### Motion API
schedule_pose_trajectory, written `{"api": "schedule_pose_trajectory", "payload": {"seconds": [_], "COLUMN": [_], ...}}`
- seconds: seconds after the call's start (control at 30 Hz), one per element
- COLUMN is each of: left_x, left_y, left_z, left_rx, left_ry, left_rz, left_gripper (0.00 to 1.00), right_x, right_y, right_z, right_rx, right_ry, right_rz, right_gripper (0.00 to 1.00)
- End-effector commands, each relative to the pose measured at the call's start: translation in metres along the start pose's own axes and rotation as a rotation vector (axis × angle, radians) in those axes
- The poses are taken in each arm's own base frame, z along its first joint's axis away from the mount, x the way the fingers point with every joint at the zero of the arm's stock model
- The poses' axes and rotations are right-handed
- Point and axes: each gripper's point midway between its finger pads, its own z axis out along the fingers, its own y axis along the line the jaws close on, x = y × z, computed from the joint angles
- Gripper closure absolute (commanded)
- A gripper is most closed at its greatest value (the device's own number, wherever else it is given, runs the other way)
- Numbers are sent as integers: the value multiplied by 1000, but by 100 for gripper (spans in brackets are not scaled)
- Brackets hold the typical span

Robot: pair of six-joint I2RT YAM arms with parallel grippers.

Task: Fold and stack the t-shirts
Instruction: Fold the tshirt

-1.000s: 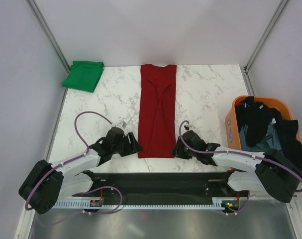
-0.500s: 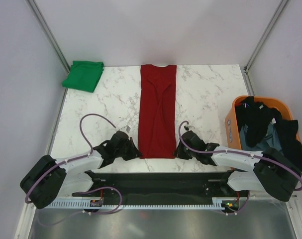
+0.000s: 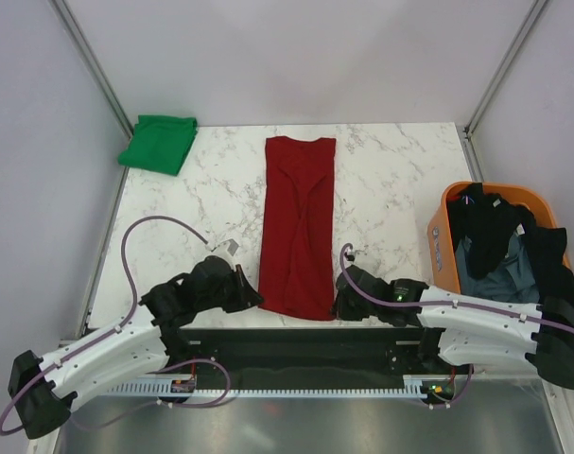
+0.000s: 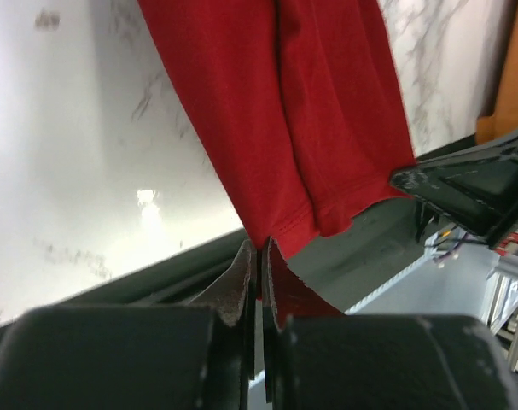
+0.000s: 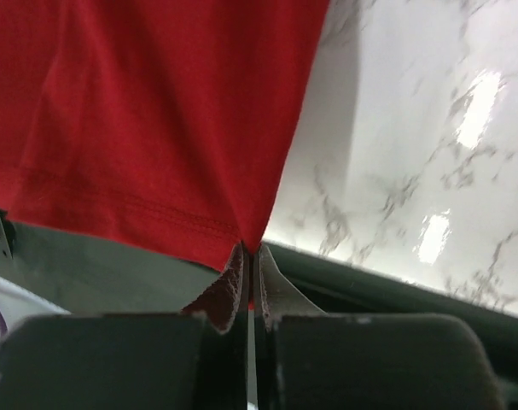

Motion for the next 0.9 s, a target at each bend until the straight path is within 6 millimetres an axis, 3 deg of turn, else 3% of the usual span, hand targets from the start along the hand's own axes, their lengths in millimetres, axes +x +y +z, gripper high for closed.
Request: {"api": "schedule_pose_trajectory", "payload": {"seconds": [0.0, 0.1, 0.13, 0.23, 0.37, 0.5, 0.73, 0.87], "left_x": [2, -20, -38, -61, -88, -134, -189, -211], "left_y": [-9, -24, -35, -38, -44, -57, -64, -49], "left_z": [-19, -39, -49, -55, -55, -57, -20, 14], "left_rx": [-19, -25, -19, -99, -189, -270, -277, -289], "left_ry": [6, -54, -107, -163, -214, -308, -280, -235], "left_rz": [-45, -11, 26, 104, 193, 230, 257, 234], "left_gripper": [98, 98, 98, 98, 98, 98, 98, 98], "right_x": [-7, -33, -45, -80, -112, -155, -215, -236], "right_y": [17, 35, 42, 51, 54, 45, 46, 40], "right_z": [-20, -40, -50, -67, -68, -59, -42, -24], "right_rx": [39, 31, 35, 82, 157, 215, 254, 270], "right_ry": [-57, -146, -183, -293, -332, -356, -358, -328], "right_rz": [5, -22, -28, -84, -136, -153, -183, -191], "right_gripper": [100, 100, 100, 100, 100, 100, 100, 100]}}
